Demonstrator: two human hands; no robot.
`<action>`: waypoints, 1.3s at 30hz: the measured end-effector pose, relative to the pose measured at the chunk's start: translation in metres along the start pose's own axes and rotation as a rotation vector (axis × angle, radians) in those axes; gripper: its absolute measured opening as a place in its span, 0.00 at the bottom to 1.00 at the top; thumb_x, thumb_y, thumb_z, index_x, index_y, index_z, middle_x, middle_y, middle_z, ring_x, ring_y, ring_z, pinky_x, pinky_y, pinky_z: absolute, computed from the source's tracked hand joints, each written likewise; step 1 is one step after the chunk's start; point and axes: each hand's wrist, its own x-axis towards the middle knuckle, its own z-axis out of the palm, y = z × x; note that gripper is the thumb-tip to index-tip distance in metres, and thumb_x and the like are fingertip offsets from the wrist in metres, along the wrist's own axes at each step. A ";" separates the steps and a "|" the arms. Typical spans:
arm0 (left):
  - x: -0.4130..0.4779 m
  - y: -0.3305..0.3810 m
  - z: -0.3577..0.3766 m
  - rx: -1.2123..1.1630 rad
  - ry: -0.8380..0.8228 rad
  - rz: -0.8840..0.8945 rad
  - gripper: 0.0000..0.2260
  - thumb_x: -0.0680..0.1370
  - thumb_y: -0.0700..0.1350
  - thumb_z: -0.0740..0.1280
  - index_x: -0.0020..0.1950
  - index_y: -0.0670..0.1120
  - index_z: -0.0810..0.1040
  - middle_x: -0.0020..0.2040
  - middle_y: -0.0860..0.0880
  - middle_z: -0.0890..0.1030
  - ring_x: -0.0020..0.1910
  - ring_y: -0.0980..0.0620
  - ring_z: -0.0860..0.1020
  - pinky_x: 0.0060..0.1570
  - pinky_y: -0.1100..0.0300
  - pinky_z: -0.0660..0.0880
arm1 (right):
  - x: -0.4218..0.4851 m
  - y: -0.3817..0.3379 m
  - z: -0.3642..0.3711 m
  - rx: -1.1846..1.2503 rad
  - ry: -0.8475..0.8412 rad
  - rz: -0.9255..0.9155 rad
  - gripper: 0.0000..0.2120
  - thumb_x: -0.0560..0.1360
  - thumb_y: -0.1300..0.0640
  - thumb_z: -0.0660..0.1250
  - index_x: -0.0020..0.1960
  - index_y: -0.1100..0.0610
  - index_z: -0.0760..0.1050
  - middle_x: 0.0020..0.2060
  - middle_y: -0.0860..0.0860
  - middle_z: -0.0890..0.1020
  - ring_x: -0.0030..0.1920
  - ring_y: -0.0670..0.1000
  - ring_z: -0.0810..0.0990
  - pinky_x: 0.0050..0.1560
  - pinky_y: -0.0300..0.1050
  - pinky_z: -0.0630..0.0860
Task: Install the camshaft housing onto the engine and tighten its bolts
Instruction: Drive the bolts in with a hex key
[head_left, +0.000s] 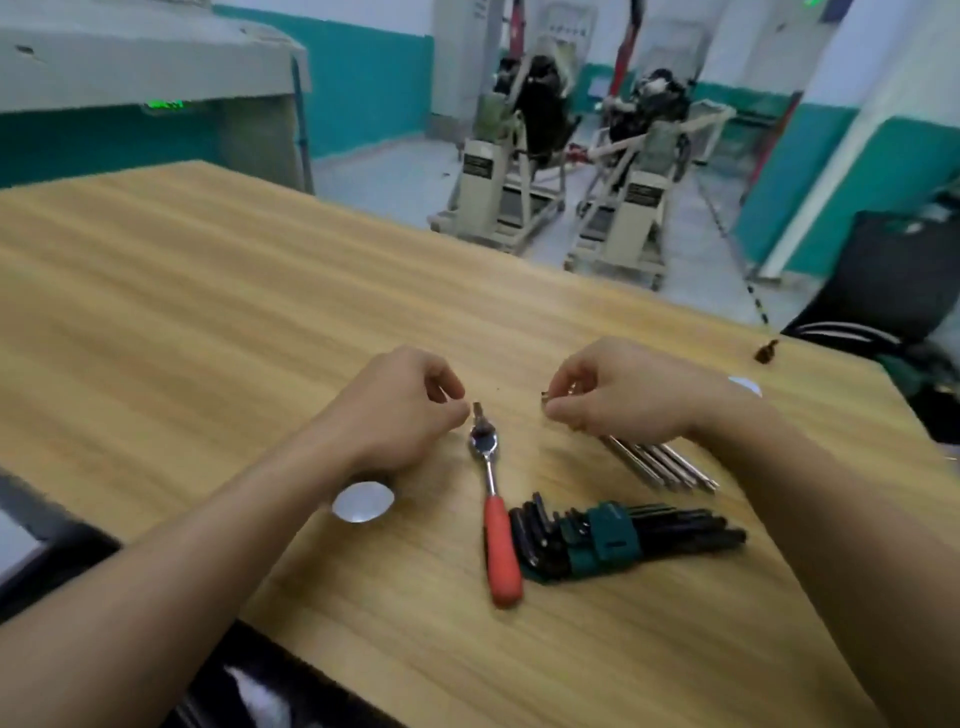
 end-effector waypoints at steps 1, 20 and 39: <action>0.002 0.004 0.006 -0.005 -0.006 0.003 0.07 0.77 0.51 0.71 0.52 0.51 0.83 0.43 0.56 0.81 0.44 0.61 0.78 0.38 0.68 0.71 | -0.003 0.004 0.002 -0.001 0.010 -0.006 0.08 0.76 0.46 0.70 0.50 0.48 0.82 0.39 0.42 0.83 0.41 0.41 0.81 0.43 0.41 0.75; 0.048 -0.003 0.013 0.116 0.018 -0.138 0.17 0.75 0.46 0.73 0.63 0.47 0.78 0.54 0.45 0.81 0.47 0.46 0.81 0.39 0.58 0.76 | -0.023 0.005 0.015 -0.259 -0.265 -0.147 0.28 0.64 0.35 0.73 0.61 0.42 0.73 0.48 0.37 0.74 0.47 0.42 0.75 0.47 0.46 0.79; 0.021 -0.125 -0.091 0.070 0.350 -0.282 0.11 0.78 0.56 0.70 0.50 0.51 0.85 0.45 0.56 0.83 0.45 0.58 0.80 0.44 0.59 0.76 | 0.112 -0.124 0.079 0.213 0.128 -0.171 0.22 0.63 0.44 0.78 0.52 0.48 0.75 0.47 0.46 0.78 0.45 0.47 0.77 0.45 0.49 0.80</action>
